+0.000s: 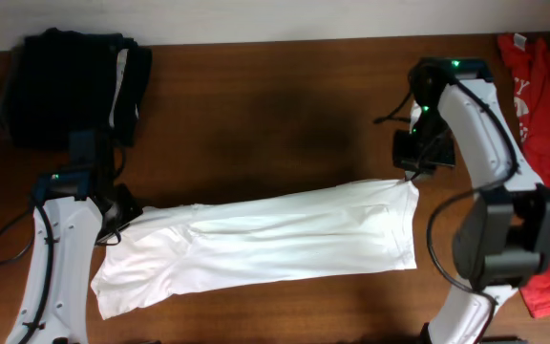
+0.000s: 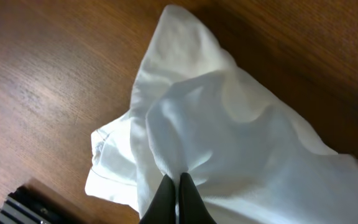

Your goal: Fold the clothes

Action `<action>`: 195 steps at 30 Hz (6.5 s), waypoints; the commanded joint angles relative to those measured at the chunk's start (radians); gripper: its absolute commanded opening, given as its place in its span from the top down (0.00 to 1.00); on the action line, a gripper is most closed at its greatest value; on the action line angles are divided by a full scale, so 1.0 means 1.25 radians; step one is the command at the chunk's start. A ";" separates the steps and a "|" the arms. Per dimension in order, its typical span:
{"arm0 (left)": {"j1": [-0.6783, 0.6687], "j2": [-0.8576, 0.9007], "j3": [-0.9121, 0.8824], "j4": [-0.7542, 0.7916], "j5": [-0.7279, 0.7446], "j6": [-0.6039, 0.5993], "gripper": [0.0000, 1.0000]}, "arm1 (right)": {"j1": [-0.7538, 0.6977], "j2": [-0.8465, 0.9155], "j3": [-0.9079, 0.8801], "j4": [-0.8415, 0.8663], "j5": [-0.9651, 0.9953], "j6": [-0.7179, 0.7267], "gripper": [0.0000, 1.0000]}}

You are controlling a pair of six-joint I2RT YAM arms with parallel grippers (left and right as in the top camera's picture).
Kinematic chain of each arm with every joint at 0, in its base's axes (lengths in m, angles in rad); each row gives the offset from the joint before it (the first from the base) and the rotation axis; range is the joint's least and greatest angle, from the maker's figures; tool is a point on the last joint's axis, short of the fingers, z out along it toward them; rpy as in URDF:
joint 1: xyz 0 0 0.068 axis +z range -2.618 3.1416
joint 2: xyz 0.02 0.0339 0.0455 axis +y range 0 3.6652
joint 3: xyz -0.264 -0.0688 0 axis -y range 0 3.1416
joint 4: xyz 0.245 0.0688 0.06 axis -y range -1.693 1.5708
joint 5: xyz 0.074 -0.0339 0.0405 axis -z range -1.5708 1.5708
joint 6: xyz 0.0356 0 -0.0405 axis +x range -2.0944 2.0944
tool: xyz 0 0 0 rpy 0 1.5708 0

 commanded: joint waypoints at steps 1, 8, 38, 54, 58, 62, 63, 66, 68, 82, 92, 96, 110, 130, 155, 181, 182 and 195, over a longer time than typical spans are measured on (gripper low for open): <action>0.003 -0.014 -0.005 -0.024 -0.041 -0.024 1.00 | 0.000 -0.067 -0.036 0.002 0.043 0.012 0.96; 0.003 -0.014 -0.100 0.005 -0.015 -0.024 1.00 | 0.000 -0.085 -0.222 0.102 0.036 0.027 0.96; 0.030 -0.014 -0.274 0.079 0.035 -0.180 0.76 | -0.002 -0.088 -0.318 0.028 0.135 0.107 0.05; -0.057 -0.129 -0.177 0.053 0.099 -0.098 0.01 | 0.010 -0.088 -0.318 0.113 0.046 0.107 0.02; -0.145 -0.242 -0.163 0.093 0.091 -0.042 0.01 | 0.042 -0.088 -0.318 0.144 -0.011 0.062 0.04; -0.218 -0.278 -0.166 0.093 0.098 -0.041 0.05 | 0.093 -0.087 -0.318 0.166 -0.016 0.062 0.07; -0.235 -0.270 -0.174 0.098 0.109 -0.041 0.17 | 0.112 -0.087 -0.318 0.171 -0.016 0.063 0.12; -0.261 -0.232 -0.206 0.124 0.132 -0.041 0.57 | 0.148 -0.087 -0.323 0.177 -0.015 0.076 0.44; -0.266 -0.183 -0.232 0.140 0.133 -0.041 0.75 | 0.168 -0.086 -0.338 0.177 -0.015 0.117 0.65; -0.145 0.180 -0.242 0.212 0.102 -0.041 0.99 | 0.175 -0.086 -0.571 0.375 -0.054 0.142 0.96; -0.019 0.211 -0.253 0.206 0.058 -0.096 0.99 | 0.071 -0.086 -0.618 0.441 0.009 0.152 0.96; 0.023 0.211 -0.253 0.216 0.043 -0.115 0.99 | 0.011 -0.086 -0.591 0.436 0.009 0.147 0.96; 0.141 0.134 -0.086 0.099 0.004 -0.114 0.99 | -0.039 -0.094 -0.269 0.183 0.052 0.101 0.93; 0.141 0.012 -0.052 -0.027 0.238 -0.040 0.01 | -0.178 -0.093 -0.534 0.380 -0.305 -0.114 0.02; 0.140 0.012 -0.054 -0.031 0.239 -0.041 0.01 | -0.201 -0.097 -0.386 0.204 -0.130 -0.020 0.96; 0.140 0.012 -0.055 -0.027 0.238 -0.041 0.01 | 0.372 -0.171 -0.385 0.328 -0.130 0.183 0.96; 0.140 0.012 -0.055 -0.027 0.238 -0.041 0.01 | 0.385 -0.171 -0.385 0.336 -0.132 0.183 0.96; 0.140 0.012 -0.055 -0.028 0.238 -0.041 0.01 | 0.513 -0.171 -0.398 0.405 -0.156 0.264 0.55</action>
